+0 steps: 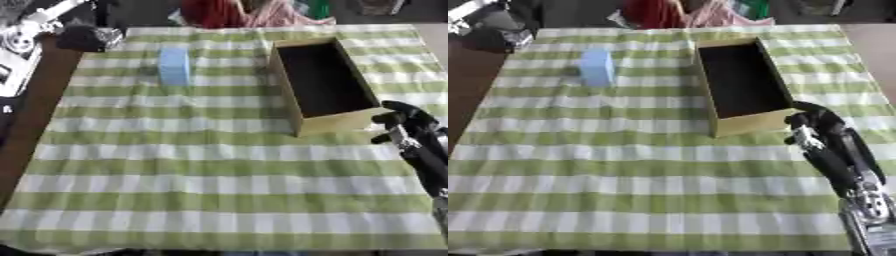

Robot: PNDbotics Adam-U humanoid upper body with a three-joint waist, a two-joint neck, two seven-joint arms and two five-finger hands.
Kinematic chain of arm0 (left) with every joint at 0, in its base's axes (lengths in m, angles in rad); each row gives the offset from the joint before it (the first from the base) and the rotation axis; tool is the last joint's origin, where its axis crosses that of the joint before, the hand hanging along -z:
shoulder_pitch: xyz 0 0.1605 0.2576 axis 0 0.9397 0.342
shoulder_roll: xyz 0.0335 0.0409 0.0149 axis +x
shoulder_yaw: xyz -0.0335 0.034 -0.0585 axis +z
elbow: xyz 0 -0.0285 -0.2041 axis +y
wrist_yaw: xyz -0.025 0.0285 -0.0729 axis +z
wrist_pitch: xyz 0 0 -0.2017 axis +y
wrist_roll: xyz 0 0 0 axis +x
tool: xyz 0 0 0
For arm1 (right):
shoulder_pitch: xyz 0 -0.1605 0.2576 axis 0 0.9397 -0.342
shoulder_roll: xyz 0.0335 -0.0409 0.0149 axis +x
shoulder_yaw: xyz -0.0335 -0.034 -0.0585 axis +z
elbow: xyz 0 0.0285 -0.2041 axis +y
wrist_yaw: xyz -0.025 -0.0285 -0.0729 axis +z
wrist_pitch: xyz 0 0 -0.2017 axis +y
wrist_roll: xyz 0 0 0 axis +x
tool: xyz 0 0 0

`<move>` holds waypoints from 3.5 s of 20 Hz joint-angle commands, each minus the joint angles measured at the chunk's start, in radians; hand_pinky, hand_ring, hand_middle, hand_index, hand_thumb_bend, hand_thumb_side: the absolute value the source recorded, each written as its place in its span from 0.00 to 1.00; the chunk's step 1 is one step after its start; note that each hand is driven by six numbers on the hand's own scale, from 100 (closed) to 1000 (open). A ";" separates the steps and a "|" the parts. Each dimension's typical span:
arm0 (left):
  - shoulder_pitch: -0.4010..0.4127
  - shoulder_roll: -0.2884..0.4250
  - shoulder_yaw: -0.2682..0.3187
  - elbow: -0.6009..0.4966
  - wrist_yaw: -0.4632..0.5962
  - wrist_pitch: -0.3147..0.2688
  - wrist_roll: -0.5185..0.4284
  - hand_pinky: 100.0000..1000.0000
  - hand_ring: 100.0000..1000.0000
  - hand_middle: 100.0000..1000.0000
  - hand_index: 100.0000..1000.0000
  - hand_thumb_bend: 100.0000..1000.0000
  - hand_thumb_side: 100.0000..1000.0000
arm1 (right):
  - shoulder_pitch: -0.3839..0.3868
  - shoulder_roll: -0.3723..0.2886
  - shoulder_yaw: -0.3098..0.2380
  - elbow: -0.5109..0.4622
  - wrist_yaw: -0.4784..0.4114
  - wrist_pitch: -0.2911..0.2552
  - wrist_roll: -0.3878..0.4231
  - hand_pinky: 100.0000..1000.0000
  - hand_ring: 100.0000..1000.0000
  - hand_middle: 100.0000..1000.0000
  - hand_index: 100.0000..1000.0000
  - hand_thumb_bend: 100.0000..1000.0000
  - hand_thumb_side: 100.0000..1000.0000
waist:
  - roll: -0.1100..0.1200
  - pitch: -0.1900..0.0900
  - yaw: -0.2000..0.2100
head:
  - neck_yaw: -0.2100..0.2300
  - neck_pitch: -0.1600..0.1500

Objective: Pick up objects on the table and place them in the box.

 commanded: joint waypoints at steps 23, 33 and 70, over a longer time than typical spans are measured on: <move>-0.141 -0.137 0.079 0.311 -0.394 -0.071 0.168 0.78 0.84 0.86 0.88 0.32 0.30 | -0.011 -0.014 0.012 -0.020 -0.004 -0.001 0.018 0.52 0.78 0.57 0.82 0.00 0.47 | 0.007 -0.010 -0.057 | 0.023 -0.032; -0.135 -0.156 0.083 0.346 -0.460 -0.057 0.201 0.78 0.84 0.86 0.89 0.33 0.33 | -0.015 -0.012 0.013 -0.021 -0.003 0.000 0.020 0.52 0.78 0.57 0.82 0.00 0.47 | 0.007 0.003 -0.069 | 0.028 -0.038; -0.135 -0.128 0.091 0.301 -0.434 -0.033 0.297 0.64 0.48 0.42 0.70 0.00 0.12 | -0.013 -0.013 0.011 -0.021 -0.003 0.000 0.020 0.52 0.78 0.57 0.82 0.00 0.47 | 0.012 -0.009 -0.062 | 0.019 -0.040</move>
